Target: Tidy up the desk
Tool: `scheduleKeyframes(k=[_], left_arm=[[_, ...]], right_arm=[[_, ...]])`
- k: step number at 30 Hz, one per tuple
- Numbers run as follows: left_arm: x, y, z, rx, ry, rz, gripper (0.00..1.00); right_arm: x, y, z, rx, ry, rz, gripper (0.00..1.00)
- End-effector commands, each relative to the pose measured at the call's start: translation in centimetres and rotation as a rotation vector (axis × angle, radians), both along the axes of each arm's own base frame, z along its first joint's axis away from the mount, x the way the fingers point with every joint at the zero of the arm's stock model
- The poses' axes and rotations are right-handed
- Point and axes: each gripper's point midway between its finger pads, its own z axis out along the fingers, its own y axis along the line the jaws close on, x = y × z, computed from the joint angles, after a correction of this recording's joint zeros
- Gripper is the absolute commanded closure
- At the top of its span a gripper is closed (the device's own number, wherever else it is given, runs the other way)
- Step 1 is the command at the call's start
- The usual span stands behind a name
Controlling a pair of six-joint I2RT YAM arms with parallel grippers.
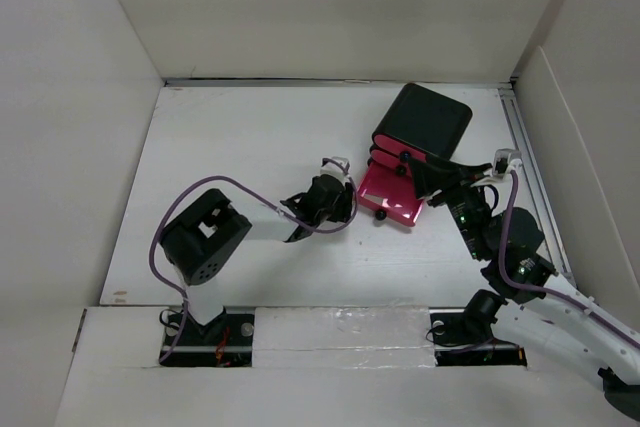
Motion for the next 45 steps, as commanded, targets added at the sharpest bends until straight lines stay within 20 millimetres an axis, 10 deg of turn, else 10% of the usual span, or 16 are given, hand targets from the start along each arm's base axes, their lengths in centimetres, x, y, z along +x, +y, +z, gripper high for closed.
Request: scheduleKeyframes(k=[1, 19, 26, 35, 45], left_arm=[[2.0, -1.0, 0.6, 0.022, -0.059, -0.018, 0.49], [3.0, -1.0, -2.3, 0.168, -0.043, -0.084, 0.59], [2.5, -0.1, -2.8, 0.207, -0.025, -0.039, 0.77], [1.1, 1.8, 1.7, 0.125, -0.06, 0.023, 0.88], [1.3, -4.7, 9.8, -0.136, -0.124, -0.144, 0.88]], right_arm=[[-0.3, -0.4, 1.8, 0.036, -0.042, 0.001, 0.41], [-0.3, -0.7, 1.8, 0.039, -0.043, -0.01, 0.41], [-0.4, -0.7, 1.9, 0.04, -0.044, -0.008, 0.41], [-0.3, -0.3, 1.8, 0.037, -0.042, 0.003, 0.41], [-0.6, -0.4, 2.1, 0.046, -0.051, 0.012, 0.41]])
